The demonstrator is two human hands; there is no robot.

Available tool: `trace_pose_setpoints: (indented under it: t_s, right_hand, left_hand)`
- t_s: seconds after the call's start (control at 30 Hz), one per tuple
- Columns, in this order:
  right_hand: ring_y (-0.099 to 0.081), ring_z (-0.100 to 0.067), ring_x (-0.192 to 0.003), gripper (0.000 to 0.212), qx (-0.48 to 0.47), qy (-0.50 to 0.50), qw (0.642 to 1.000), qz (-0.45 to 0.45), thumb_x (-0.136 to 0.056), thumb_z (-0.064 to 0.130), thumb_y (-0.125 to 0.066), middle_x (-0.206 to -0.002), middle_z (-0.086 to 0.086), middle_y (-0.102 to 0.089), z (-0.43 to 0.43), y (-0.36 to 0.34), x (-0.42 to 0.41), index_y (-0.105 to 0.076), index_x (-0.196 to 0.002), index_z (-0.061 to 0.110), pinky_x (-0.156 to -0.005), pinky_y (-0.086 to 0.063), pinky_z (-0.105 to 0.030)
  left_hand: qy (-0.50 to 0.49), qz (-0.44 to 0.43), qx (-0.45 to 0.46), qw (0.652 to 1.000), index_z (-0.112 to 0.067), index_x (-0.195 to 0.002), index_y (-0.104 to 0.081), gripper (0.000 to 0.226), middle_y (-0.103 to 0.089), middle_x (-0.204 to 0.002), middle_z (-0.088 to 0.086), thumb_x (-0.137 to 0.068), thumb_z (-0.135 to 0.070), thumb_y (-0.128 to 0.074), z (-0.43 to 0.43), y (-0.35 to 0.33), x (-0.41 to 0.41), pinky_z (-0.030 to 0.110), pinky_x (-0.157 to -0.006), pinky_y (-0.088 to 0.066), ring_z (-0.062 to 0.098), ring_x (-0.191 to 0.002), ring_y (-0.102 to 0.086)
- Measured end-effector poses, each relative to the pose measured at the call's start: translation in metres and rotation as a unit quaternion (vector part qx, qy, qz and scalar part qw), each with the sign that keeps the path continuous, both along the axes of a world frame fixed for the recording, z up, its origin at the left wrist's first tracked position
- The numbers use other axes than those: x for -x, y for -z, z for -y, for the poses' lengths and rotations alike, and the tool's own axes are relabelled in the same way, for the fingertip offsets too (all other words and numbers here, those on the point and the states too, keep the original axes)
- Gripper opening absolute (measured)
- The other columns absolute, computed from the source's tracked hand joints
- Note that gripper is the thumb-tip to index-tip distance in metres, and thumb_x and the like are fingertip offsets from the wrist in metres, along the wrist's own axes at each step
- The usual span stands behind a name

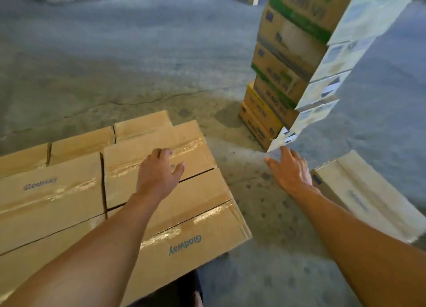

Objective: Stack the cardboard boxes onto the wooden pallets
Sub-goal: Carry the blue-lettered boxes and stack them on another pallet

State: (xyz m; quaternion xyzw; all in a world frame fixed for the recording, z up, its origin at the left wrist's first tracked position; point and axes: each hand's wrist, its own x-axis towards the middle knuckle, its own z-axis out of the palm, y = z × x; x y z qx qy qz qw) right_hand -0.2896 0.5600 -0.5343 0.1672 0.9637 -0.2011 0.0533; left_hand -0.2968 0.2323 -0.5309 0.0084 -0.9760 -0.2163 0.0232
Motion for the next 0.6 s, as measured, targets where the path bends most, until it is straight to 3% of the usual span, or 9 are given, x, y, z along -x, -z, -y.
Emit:
trace_pose_setpoints:
  t_s: [0.17,0.37,0.6]
  right_hand:
    - [-0.047,-0.040,-0.129,0.061,-0.025,0.075,0.992,-0.094,-0.098,0.055,-0.050,-0.147,-0.016,-0.047,-0.089,-0.086,-0.100,-0.042,-0.146,0.018,-0.103,-0.043,-0.048]
    - [-0.044,-0.037,-0.131,0.061,-0.045,0.160,0.970,-0.179,-0.100,0.054,-0.048,-0.146,-0.014,-0.048,-0.190,-0.166,-0.176,-0.043,-0.147,0.016,-0.104,-0.040,-0.046]
    - [-0.045,-0.038,-0.130,0.061,-0.062,0.262,0.931,-0.246,-0.100,0.052,-0.049,-0.146,-0.014,-0.048,-0.277,-0.195,-0.212,-0.044,-0.147,0.013,-0.103,-0.041,-0.047]
  left_hand:
    - [0.163,-0.102,-0.004,0.981,0.000,-0.117,-0.066,0.059,-0.066,-0.110,0.021,-0.085,-0.048,-0.056,-0.131,-0.082,-0.032,0.048,-0.086,-0.053,0.044,-0.097,-0.063]
    - [0.317,-0.173,0.006,0.932,0.000,-0.118,-0.066,0.067,-0.067,-0.112,0.020,-0.084,-0.055,-0.047,-0.277,-0.159,-0.055,0.048,-0.087,-0.054,0.041,-0.100,-0.063]
    - [0.445,-0.220,0.014,0.868,0.000,-0.124,-0.062,0.068,-0.067,-0.112,0.021,-0.083,-0.052,-0.048,-0.409,-0.192,-0.053,0.047,-0.089,-0.054,0.041,-0.100,-0.063]
